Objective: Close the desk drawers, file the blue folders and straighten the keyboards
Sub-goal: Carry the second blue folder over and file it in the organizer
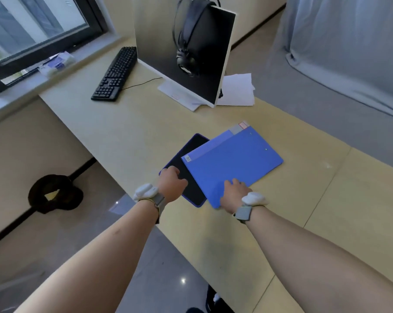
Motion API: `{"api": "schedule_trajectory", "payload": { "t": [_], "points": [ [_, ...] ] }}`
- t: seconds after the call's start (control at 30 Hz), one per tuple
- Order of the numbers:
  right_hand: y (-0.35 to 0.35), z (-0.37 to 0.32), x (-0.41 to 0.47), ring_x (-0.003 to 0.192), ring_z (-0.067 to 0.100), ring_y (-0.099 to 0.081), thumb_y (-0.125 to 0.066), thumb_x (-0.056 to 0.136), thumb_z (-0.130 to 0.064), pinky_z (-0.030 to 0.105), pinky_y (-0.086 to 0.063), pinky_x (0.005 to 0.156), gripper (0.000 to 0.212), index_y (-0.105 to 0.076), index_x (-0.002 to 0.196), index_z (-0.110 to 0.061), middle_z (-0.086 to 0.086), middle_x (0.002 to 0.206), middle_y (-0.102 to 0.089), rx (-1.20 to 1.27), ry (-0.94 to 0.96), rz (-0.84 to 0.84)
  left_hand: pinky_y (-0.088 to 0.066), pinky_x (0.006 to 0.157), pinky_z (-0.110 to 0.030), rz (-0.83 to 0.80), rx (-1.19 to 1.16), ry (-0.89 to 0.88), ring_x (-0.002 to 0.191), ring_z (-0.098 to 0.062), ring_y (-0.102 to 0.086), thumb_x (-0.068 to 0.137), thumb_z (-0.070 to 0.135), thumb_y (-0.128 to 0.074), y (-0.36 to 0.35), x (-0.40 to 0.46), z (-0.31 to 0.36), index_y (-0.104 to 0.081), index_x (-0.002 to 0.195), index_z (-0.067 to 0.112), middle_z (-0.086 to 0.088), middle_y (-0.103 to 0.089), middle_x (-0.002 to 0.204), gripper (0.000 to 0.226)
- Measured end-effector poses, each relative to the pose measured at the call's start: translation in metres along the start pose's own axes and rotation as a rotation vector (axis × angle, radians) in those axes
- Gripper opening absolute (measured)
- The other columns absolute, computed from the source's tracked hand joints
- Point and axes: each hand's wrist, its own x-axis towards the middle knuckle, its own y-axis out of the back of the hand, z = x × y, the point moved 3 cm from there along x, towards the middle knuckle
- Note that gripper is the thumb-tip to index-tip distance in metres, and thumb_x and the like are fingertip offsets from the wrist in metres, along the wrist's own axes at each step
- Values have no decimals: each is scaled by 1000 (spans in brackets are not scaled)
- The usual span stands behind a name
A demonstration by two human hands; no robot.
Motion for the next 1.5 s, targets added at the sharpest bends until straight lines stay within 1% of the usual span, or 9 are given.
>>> {"api": "schedule_trajectory", "payload": {
  "t": [0.1,0.27,0.5,0.73,1.0,1.13,1.3,1.4,1.5],
  "points": [
    [-11,5,12,116,28,-47,-48,96,-38,40,-43,84,34,-49,121,-16,7,126,-47,30,-5,88,-52,68,-35,-19,35,10,89,-25,-64,87,29,-62,-5,29,13,-50,133,13,-10,-57,123,50],
    [-24,20,34,112,27,-46,-56,92,-50,38,-43,83,43,-46,120,-19,4,121,-49,17,56,154,-48,93,-43,5,237,-22,114,-33,-53,88,26,-62,-23,77,35,-50,134,11,-12,-54,130,50],
    [-39,26,47,111,24,-45,-55,90,-56,38,-40,85,42,-50,115,-22,0,117,-47,83,57,135,-44,90,-39,-24,304,-19,115,-36,-51,87,18,-62,-41,109,43,-52,128,12,-14,-49,132,42],
    [-38,26,49,111,25,-44,-55,90,-54,38,-39,85,42,-49,117,-23,0,117,-45,103,67,125,-41,93,-40,-84,468,-17,117,-36,-46,88,33,-62,-42,127,50,-47,121,11,-14,-49,127,42],
    [-39,24,41,115,26,-44,-53,92,-54,39,-38,85,46,-47,126,-24,1,124,-45,95,31,133,-44,91,-37,25,379,-98,104,-33,-53,88,38,-63,-21,111,71,-54,116,16,-9,-51,117,38],
    [-39,24,23,119,26,-43,-56,91,-52,40,-39,87,47,-47,128,-24,0,131,-44,151,-43,119,-53,72,-39,-62,158,-89,84,-29,-57,87,23,-68,-2,88,77,-56,111,10,-10,-56,101,30],
    [-28,29,-16,121,26,-45,-53,94,-46,38,-42,86,40,-48,124,-20,2,131,-49,198,-105,47,-62,74,-50,-101,-10,-118,91,-36,-64,90,22,-68,16,42,70,-55,114,10,-11,-54,99,30],
    [-20,35,-37,118,29,-52,-53,97,-41,37,-42,91,39,-52,123,-12,6,127,-55,252,-146,20,-60,67,-43,-96,-66,-140,79,-31,-59,91,20,-66,23,20,61,-56,107,8,-11,-55,92,22],
    [-12,42,-66,108,32,-60,-55,97,-45,33,-44,80,46,-51,120,-5,13,120,-60,341,-231,10,-54,58,-37,-93,-99,-168,71,-28,-56,89,16,-65,35,-13,43,-59,99,7,-12,-56,87,16]
  ]
}}
